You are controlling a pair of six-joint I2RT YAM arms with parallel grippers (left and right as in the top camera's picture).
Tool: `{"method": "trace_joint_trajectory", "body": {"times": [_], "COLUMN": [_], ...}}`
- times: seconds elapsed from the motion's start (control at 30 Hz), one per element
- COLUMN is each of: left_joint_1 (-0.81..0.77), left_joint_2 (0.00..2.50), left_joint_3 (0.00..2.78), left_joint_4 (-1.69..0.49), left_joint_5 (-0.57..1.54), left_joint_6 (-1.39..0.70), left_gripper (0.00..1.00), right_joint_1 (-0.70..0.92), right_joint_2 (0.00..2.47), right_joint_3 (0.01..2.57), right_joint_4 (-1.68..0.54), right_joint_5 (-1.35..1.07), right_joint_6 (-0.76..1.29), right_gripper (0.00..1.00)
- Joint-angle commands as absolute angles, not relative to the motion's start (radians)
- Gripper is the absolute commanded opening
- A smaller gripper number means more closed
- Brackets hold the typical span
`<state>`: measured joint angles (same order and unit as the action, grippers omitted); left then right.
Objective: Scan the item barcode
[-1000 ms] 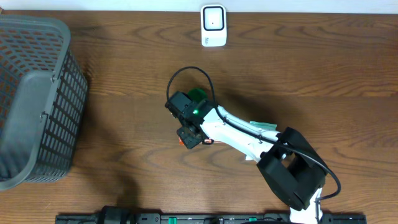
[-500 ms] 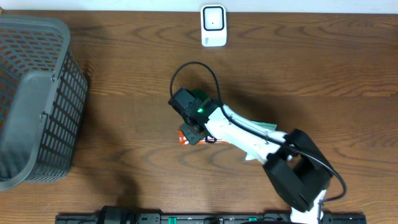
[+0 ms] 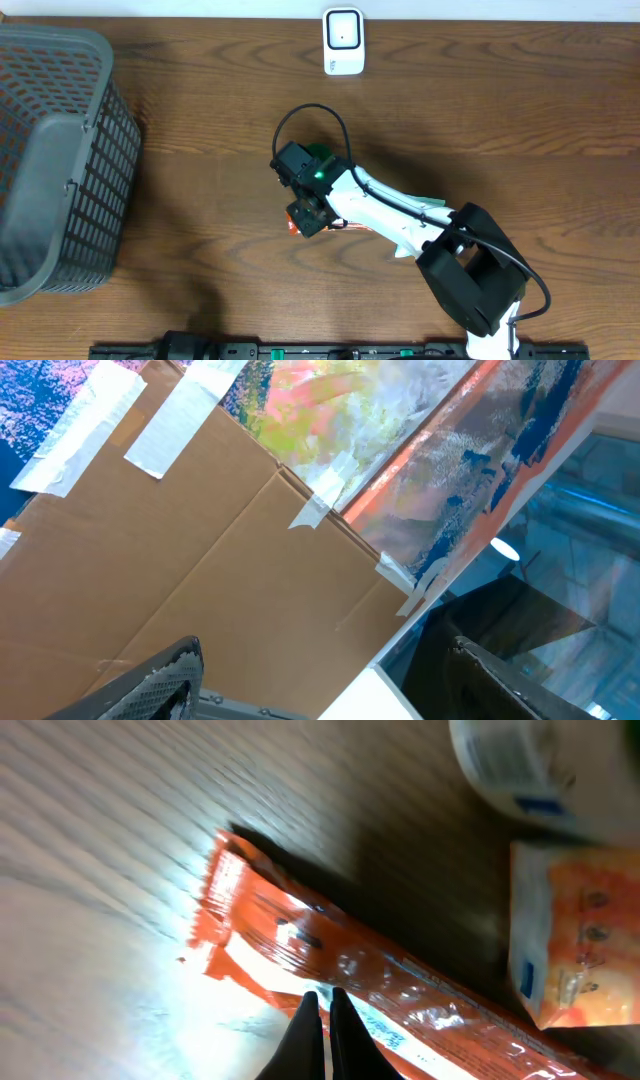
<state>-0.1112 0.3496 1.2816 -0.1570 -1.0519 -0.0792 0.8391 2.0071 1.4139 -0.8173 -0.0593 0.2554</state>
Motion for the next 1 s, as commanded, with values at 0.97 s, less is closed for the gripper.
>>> {"method": "trace_joint_trajectory", "body": {"times": [0.97], "left_joint_1": [-0.105], "left_joint_2": [0.348], "left_joint_3": [1.274], "left_joint_4": [-0.153], "left_joint_5": [-1.047], "left_joint_6": [-0.088], "left_gripper": [0.78], "right_joint_1": [0.846], "right_joint_2": [1.913], "right_joint_3": [1.462], "right_joint_4": [-0.803], "right_joint_5": [-0.237], "right_joint_6": [0.228], "right_gripper": [0.01]}}
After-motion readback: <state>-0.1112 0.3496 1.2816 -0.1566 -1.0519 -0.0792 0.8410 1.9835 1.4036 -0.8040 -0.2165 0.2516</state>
